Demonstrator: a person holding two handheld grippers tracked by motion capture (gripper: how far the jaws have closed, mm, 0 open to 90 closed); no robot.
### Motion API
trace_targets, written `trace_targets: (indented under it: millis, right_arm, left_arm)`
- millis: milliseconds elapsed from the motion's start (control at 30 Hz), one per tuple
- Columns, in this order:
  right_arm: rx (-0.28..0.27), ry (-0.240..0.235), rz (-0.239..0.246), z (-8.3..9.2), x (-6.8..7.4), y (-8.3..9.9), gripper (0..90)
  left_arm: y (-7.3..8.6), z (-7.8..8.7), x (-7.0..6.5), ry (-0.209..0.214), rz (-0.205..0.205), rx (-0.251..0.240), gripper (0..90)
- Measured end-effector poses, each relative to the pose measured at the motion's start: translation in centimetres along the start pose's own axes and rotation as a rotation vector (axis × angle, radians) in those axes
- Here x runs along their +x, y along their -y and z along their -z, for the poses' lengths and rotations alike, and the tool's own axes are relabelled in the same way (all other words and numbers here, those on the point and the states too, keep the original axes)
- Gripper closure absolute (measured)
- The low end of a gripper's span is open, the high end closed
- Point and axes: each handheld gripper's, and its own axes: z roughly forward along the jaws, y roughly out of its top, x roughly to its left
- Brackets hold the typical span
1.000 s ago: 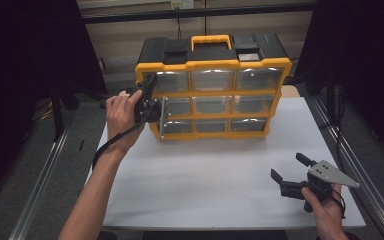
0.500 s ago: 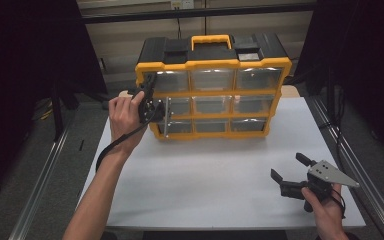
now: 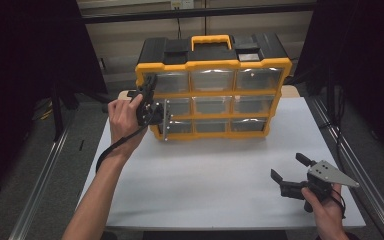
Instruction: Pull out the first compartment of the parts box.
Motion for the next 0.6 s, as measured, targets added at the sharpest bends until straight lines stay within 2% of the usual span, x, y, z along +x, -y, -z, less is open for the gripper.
trace_targets:
  millis: [67, 267, 367, 400, 500, 533, 600]
  right_arm:
    - [0.001, 0.003, -0.001, 0.00, 0.01, 0.00, 0.6]
    - [-0.002, 0.006, 0.001, -0.10, 0.05, 0.00, 0.6]
    - [0.002, 0.003, 0.002, -0.10, 0.09, 0.02, 0.6]
    - [0.003, 0.002, 0.000, -0.11, 0.10, 0.02, 0.6]
    - [0.002, 0.002, -0.001, -0.12, 0.08, 0.02, 0.6]
    - [0.001, 0.001, -0.001, -0.11, 0.08, 0.02, 0.6]
    - [0.002, 0.000, 0.002, -0.11, 0.06, 0.03, 0.6]
  left_arm:
    - [0.01, 0.22, -0.11, -0.023, 0.001, -0.021, 82.3]
    - [0.06, 0.74, 0.36, 0.008, 0.012, -0.026, 81.3]
    - [0.11, 0.89, 0.51, 0.009, 0.003, -0.028, 81.1]
    - [0.14, 0.86, 0.51, 0.010, 0.008, -0.040, 81.0]
    - [0.11, 1.00, 0.54, 0.008, 0.015, -0.029, 80.2]
    - [0.14, 0.94, 0.63, 0.016, 0.013, -0.040, 79.9]
    - [0.18, 0.94, 0.79, 0.045, 0.036, -0.043, 78.1]
